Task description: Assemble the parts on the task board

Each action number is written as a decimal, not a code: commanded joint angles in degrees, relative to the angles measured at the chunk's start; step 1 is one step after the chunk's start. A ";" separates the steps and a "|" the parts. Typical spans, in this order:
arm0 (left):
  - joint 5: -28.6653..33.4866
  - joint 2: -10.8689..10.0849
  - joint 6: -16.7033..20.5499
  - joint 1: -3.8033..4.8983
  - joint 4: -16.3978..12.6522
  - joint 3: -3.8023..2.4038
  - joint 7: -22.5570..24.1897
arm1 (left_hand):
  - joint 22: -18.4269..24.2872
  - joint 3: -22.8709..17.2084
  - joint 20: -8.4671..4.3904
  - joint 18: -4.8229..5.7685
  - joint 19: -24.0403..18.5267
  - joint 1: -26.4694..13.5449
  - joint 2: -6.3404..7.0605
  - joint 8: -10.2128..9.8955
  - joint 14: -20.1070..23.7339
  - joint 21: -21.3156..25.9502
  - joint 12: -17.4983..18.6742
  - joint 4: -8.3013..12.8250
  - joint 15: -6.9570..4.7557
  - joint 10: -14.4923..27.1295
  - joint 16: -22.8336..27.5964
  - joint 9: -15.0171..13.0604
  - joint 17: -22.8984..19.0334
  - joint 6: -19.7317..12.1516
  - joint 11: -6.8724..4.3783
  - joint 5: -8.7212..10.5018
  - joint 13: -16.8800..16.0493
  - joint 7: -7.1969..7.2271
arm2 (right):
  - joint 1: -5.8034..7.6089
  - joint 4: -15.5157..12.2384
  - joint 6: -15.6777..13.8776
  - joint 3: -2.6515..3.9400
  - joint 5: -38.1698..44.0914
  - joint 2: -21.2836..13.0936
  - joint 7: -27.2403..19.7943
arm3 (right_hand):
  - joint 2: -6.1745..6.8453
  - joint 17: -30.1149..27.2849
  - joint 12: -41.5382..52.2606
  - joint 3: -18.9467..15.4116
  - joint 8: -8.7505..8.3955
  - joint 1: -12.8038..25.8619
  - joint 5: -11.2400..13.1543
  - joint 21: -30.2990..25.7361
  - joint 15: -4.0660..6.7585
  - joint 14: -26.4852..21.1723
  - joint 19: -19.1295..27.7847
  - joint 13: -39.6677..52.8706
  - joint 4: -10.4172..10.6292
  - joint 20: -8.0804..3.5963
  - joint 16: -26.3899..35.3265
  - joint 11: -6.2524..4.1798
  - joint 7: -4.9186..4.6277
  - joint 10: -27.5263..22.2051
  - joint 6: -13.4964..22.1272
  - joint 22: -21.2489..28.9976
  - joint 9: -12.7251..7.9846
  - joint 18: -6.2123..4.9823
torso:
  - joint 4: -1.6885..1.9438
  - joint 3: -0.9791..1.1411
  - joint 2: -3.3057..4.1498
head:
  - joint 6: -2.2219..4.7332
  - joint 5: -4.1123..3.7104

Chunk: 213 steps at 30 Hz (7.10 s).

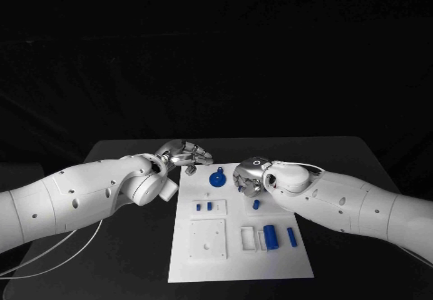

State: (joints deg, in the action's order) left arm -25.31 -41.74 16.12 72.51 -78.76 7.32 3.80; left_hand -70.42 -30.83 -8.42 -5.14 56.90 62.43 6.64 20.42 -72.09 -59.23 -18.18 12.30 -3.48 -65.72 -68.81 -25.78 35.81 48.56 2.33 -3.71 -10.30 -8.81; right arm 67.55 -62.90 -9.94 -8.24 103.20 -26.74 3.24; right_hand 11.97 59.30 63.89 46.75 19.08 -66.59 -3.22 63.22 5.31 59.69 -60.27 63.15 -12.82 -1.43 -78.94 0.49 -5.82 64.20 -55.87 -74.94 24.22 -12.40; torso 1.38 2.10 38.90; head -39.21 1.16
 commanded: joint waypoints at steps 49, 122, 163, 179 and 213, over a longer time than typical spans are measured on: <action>-0.45 0.20 -0.65 0.08 -0.15 -0.03 0.55 | -0.04 0.15 -0.54 -2.81 -0.07 0.00 -0.46 -0.14 0.39 0.34 0.70 0.46 0.11 -1.52 0.29 0.17 0.13 -0.14 0.83 -0.28 -0.23 -0.31 | -0.18 2.90 3.61 -0.84 2.38 2.36 -0.30 | -0.61 0.02 0.56 -1.50 0.76 1.65 0.42 0.48 0.25 -0.38 -0.10 -0.15 -0.42 -0.18 -0.55 -0.51 -0.44 -0.15 -1.40 -0.42 0.43 -2.60 | 0.01 -0.03 0.00 | -0.17 -0.14; -3.74 0.02 -0.44 0.09 -0.27 0.03 -0.62 | -0.08 0.03 -0.42 -2.86 -0.04 0.66 -0.42 -0.08 0.34 0.37 1.53 1.25 0.20 -1.71 0.42 0.30 0.35 -0.44 0.92 -0.48 -0.72 -0.41 | -0.41 -0.92 -5.65 -2.25 7.34 0.69 5.21 | -1.06 -0.47 1.29 0.63 2.13 4.52 -5.25 2.09 1.38 3.42 -3.76 -0.59 0.08 -1.32 -1.36 -2.18 1.21 3.69 -5.55 0.00 1.16 -2.60 | 0.00 0.01 -0.02 | -0.21 -0.46; 21.66 3.76 8.84 0.08 0.12 2.37 -5.08 | 0.47 0.21 0.26 -3.44 0.14 -3.21 6.08 -0.18 -0.10 1.23 6.51 -5.02 1.07 -0.63 1.23 0.93 0.79 -2.30 1.82 0.90 -0.69 -1.22 | -0.34 -14.96 -11.28 7.64 -9.25 -4.63 13.99 | 0.30 -0.48 0.71 2.65 2.00 3.90 -3.75 2.14 1.68 3.93 -4.33 -0.51 1.59 -1.53 -0.85 -2.29 1.31 4.21 -5.73 0.22 1.26 -2.60 | -0.10 -0.03 -0.06 | 2.62 0.06; 27.28 4.97 8.82 0.04 -0.98 2.37 -3.26 | 0.76 0.15 0.67 -3.72 -0.15 -2.28 7.25 0.32 0.28 1.78 8.12 -5.86 1.32 -0.70 2.25 0.86 0.52 -2.64 2.08 0.89 -0.18 -1.34 | -0.35 -15.35 -10.92 8.09 -10.00 -3.54 14.31 | 0.30 -0.47 0.67 2.66 1.97 3.90 -3.81 2.13 1.73 3.92 -4.32 -0.49 1.64 -1.55 -0.81 -2.28 1.29 4.19 -5.69 0.24 1.26 -2.60 | 0.01 -0.03 0.02 | 2.85 -0.12; 27.97 5.38 10.18 -0.03 -1.51 2.37 -4.10 | 1.19 1.36 0.56 -3.44 0.09 0.76 4.63 2.48 -0.30 2.34 9.56 -3.23 0.76 -3.85 4.21 0.56 0.04 -0.40 1.49 0.90 0.68 -0.29 | -0.37 -15.57 -10.02 8.55 -10.04 -2.98 14.67 | 0.32 -0.44 0.63 2.63 1.96 3.89 -4.03 2.12 1.81 3.91 -4.33 -0.44 1.69 -1.57 -0.77 -2.27 1.29 4.19 -5.67 0.26 1.28 -2.60 | 0.00 0.00 0.01 | 2.79 -0.15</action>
State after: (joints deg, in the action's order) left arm 2.04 -36.51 25.76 72.47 -80.20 9.73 -0.75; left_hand -69.28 -29.52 -8.04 -3.99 56.63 63.18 11.75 22.70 -72.33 -57.22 -8.82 8.94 -2.38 -66.16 -64.78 -25.16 35.90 47.91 3.16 -3.05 -9.68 -9.10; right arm 67.20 -78.37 -20.99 0.28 93.06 -29.75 17.69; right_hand 11.80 58.90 64.72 49.09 20.76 -62.60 -7.31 65.21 6.73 63.59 -64.51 62.65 -11.24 -2.80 -80.09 -1.74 -3.76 68.10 -60.65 -74.76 25.44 -12.38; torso 1.35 2.12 38.92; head -36.41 1.03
